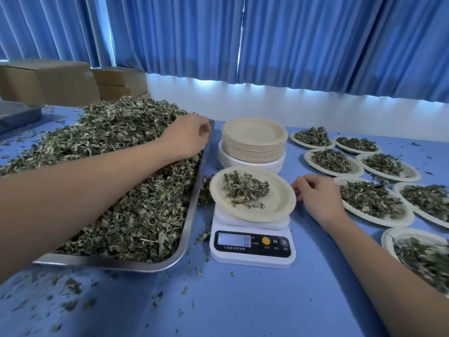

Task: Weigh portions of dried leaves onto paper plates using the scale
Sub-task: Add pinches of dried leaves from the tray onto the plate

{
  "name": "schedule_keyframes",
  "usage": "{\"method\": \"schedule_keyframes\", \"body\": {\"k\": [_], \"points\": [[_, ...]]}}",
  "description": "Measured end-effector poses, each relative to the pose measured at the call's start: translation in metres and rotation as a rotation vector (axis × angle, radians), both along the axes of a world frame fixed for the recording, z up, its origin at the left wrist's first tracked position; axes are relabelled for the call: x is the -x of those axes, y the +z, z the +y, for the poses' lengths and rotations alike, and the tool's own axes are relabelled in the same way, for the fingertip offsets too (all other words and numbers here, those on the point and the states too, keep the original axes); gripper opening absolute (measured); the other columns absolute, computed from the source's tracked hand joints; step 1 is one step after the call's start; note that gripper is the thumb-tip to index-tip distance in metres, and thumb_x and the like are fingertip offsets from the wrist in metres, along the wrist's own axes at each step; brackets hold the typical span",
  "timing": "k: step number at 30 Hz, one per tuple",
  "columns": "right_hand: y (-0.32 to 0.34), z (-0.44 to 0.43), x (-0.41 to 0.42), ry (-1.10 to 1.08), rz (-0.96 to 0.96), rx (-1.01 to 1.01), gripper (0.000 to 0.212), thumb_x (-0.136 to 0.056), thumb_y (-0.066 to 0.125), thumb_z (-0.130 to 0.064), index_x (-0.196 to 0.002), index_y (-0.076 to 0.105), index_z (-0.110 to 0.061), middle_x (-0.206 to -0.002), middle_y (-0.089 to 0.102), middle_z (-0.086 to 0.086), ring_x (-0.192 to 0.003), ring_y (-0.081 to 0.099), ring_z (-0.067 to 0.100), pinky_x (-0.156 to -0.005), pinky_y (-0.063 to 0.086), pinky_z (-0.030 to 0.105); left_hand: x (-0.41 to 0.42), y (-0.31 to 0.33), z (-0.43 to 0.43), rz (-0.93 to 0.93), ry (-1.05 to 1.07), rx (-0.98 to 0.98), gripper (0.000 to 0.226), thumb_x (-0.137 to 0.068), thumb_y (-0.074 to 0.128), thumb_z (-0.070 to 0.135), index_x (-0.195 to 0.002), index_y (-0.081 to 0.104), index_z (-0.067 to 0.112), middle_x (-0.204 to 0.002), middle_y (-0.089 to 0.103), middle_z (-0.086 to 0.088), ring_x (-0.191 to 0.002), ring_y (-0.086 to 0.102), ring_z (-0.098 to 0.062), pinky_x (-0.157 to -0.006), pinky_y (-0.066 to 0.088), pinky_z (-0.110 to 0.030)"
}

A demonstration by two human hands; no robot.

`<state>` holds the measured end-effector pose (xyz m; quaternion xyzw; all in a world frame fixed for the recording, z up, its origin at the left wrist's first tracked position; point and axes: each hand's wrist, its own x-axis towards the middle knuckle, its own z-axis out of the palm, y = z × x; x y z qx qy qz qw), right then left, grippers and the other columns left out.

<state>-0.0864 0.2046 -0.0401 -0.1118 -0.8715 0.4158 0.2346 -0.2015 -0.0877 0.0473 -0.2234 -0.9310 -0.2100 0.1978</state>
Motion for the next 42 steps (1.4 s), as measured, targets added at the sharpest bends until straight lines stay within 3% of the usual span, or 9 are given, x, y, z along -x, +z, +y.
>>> {"method": "schedule_keyframes", "body": {"k": [3,6,8,12,16,20,23,36,42], "points": [[0.001,-0.001,-0.001,-0.003,-0.004,-0.010,0.037,-0.101,0.052,-0.024,-0.072,0.074,-0.017,-0.061,0.071,-0.008,-0.052,0.064,0.002,-0.061,0.046,0.025,0.011,-0.023,-0.014,-0.205,0.111,0.350,0.047,-0.090,0.055,0.014,-0.136,0.052,0.022,-0.132,0.056,-0.019,-0.079,0.063,-0.025,-0.074,0.058,-0.040],[0.001,0.000,-0.002,-0.003,-0.002,-0.009,0.037,-0.101,0.053,-0.024,-0.071,0.073,-0.018,-0.062,0.072,-0.007,-0.052,0.064,0.002,-0.063,0.048,0.027,0.009,-0.043,-0.013,-0.386,0.097,0.533,0.053,-0.096,0.051,0.021,-0.148,0.038,0.019,-0.144,0.048,-0.017,-0.108,0.061,-0.033,-0.090,0.054,-0.041],[0.001,0.000,-0.001,-0.006,-0.006,-0.001,0.037,-0.101,0.053,-0.024,-0.070,0.073,-0.019,-0.061,0.071,-0.009,-0.052,0.063,0.001,-0.064,0.048,0.028,0.007,-0.042,-0.013,-0.366,0.076,0.528,0.047,-0.095,0.053,0.021,-0.141,0.046,0.015,-0.136,0.056,-0.015,-0.114,0.058,-0.034,-0.092,0.052,-0.040],[0.000,0.000,-0.001,-0.013,-0.011,-0.008,0.037,-0.101,0.053,-0.025,-0.069,0.073,-0.021,-0.061,0.072,-0.009,-0.053,0.064,0.003,-0.065,0.048,0.029,-0.004,-0.025,-0.012,-0.365,0.031,0.545,0.032,-0.086,0.065,0.013,-0.118,0.066,0.015,-0.110,0.068,-0.009,-0.094,0.064,-0.030,-0.079,0.056,-0.040],[0.000,0.000,-0.001,-0.014,-0.011,-0.010,0.037,-0.101,0.053,-0.026,-0.069,0.072,-0.021,-0.061,0.072,-0.010,-0.054,0.065,0.004,-0.064,0.049,0.028,-0.012,-0.012,-0.014,-0.289,0.047,0.566,0.033,-0.084,0.068,0.013,-0.115,0.067,0.022,-0.097,0.067,-0.003,-0.085,0.065,-0.027,-0.068,0.054,-0.036],[0.000,0.000,-0.001,-0.006,-0.007,-0.020,0.037,-0.101,0.053,-0.025,-0.070,0.072,-0.020,-0.062,0.072,-0.010,-0.053,0.065,0.003,-0.061,0.045,0.026,-0.012,-0.005,-0.014,-0.251,0.055,0.525,0.048,-0.087,0.069,0.023,-0.134,0.059,0.021,-0.131,0.063,-0.006,-0.109,0.062,-0.030,-0.091,0.053,-0.043],[0.000,0.000,-0.001,-0.004,-0.011,-0.023,0.037,-0.101,0.053,-0.025,-0.071,0.073,-0.020,-0.064,0.073,-0.008,-0.053,0.066,0.004,-0.063,0.047,0.027,-0.013,-0.003,-0.016,-0.255,0.044,0.470,0.052,-0.089,0.069,0.026,-0.138,0.056,0.015,-0.141,0.057,-0.007,-0.121,0.059,-0.029,-0.101,0.049,-0.040],[-0.001,0.001,-0.002,0.017,-0.004,0.016,0.036,-0.101,0.053,-0.024,-0.072,0.073,-0.017,-0.058,0.070,-0.013,-0.050,0.064,0.001,-0.059,0.044,0.024,-0.029,-0.006,-0.009,-0.392,0.053,0.607,0.061,-0.087,0.074,0.022,-0.142,0.051,0.013,-0.125,0.065,-0.007,-0.100,0.063,-0.026,-0.084,0.048,-0.027],[0.000,0.000,-0.003,0.021,0.002,0.013,0.037,-0.101,0.053,-0.023,-0.071,0.073,-0.016,-0.057,0.070,-0.014,-0.049,0.063,0.000,-0.058,0.044,0.022,-0.028,-0.002,-0.015,-0.237,0.097,0.539,0.049,-0.087,0.073,0.020,-0.134,0.060,0.023,-0.126,0.067,-0.007,-0.108,0.064,-0.031,-0.090,0.054,-0.044]]}}
